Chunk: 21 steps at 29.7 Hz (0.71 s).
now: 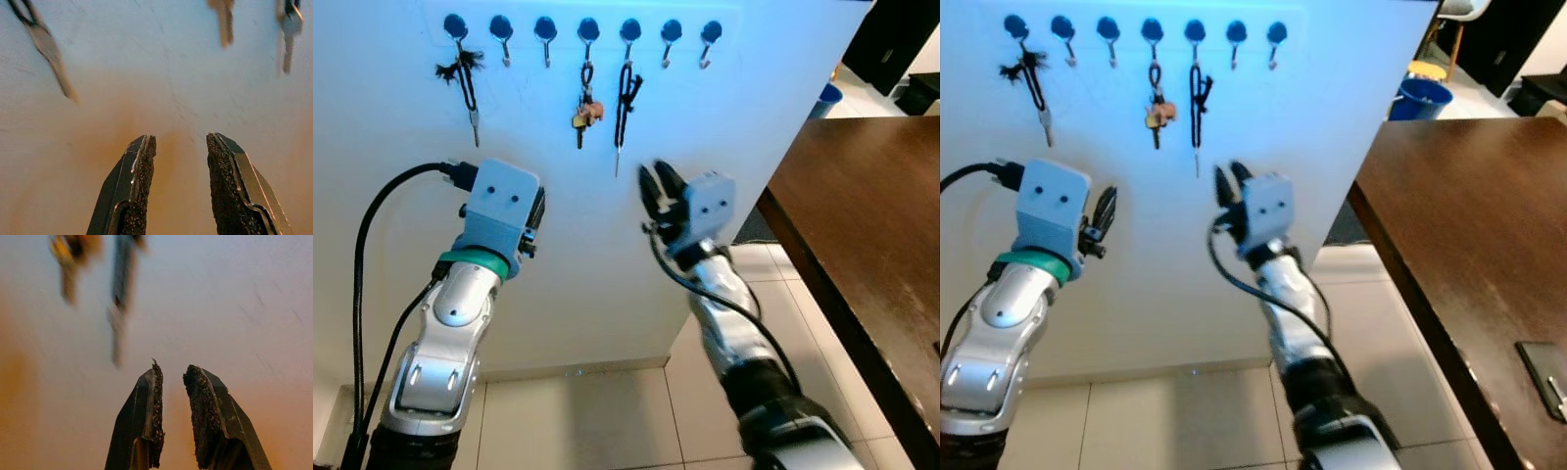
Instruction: Hang keys on a hook
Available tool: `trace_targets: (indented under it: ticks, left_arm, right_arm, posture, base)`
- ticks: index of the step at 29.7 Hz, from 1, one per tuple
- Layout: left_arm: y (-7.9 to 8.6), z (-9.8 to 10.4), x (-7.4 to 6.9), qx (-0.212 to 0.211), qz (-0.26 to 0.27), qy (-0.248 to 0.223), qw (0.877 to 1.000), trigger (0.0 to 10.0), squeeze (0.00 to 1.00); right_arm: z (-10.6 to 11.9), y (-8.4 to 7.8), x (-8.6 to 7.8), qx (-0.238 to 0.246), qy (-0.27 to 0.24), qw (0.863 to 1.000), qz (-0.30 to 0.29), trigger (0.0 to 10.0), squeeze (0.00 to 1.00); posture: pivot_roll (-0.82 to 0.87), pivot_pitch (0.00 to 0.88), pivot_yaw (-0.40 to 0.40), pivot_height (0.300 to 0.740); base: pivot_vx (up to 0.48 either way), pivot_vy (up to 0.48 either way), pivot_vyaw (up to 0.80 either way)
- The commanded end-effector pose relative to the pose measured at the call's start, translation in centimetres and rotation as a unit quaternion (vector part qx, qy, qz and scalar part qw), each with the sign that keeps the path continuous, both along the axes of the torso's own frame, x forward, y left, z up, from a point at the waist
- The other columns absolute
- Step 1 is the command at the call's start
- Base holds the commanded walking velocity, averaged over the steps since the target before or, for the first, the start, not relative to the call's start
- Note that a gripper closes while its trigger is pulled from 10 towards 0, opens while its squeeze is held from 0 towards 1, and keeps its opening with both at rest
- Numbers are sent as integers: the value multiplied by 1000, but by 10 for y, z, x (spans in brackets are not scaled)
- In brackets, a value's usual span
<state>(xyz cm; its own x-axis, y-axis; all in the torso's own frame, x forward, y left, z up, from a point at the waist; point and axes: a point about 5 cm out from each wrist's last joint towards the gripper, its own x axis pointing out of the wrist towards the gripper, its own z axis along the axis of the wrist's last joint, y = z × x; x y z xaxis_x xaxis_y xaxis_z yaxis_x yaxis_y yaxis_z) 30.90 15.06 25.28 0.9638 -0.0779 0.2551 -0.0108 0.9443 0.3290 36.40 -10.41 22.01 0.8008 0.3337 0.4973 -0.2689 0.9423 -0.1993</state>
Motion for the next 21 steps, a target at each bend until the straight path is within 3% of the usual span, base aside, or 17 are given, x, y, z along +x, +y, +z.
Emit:
trace_targets:
  ticks: [1, 3, 11, 12, 16, 21]
  left_arm:
    - [-4, -3, -2, 3, -13, 9, 1000, 10000, 0]
    - [-6, 0, 0, 10, -17, -4, 1000, 10000, 0]
    - [-2, 4, 2, 14, 13, -21, 1000, 10000, 0]
    - [3, 7, -4, -4, 33, -33, 999, 10000, 0]
    - [7, 7, -5, -23, 47, -37, 998, 10000, 0]
    - [11, 7, 4, -50, 69, -40, 996, 10000, 0]
  right_arm:
    - [1, 3, -1, -5, -1, 1000, 6, 10000, 0]
    - [4, -4, 0, -21, 3, 1000, -1, 10000, 0]
    - [6, -5, -1, -44, 9, 999, 6, 10000, 0]
    - [3, -2, -4, -61, 20, 998, 19, 10000, 0]
    - [1, 1, -6, -61, 25, 997, 26, 10000, 0]
    - [4, 7, -8, -59, 17, 998, 32, 10000, 0]
  posture:
    - [108, 174, 52, 740]
    - [100, 167, 43, 740]
    - [92, 158, 29, 740]
    - [100, 151, 18, 740]
    - [100, 148, 11, 740]
    - [96, 137, 10, 740]
  base:
    - [0, 0, 0]
    - [0, 0, 0]
    - [0, 0, 0]
    - [0, 0, 0]
    - [0, 0, 0]
    - [0, 0, 0]
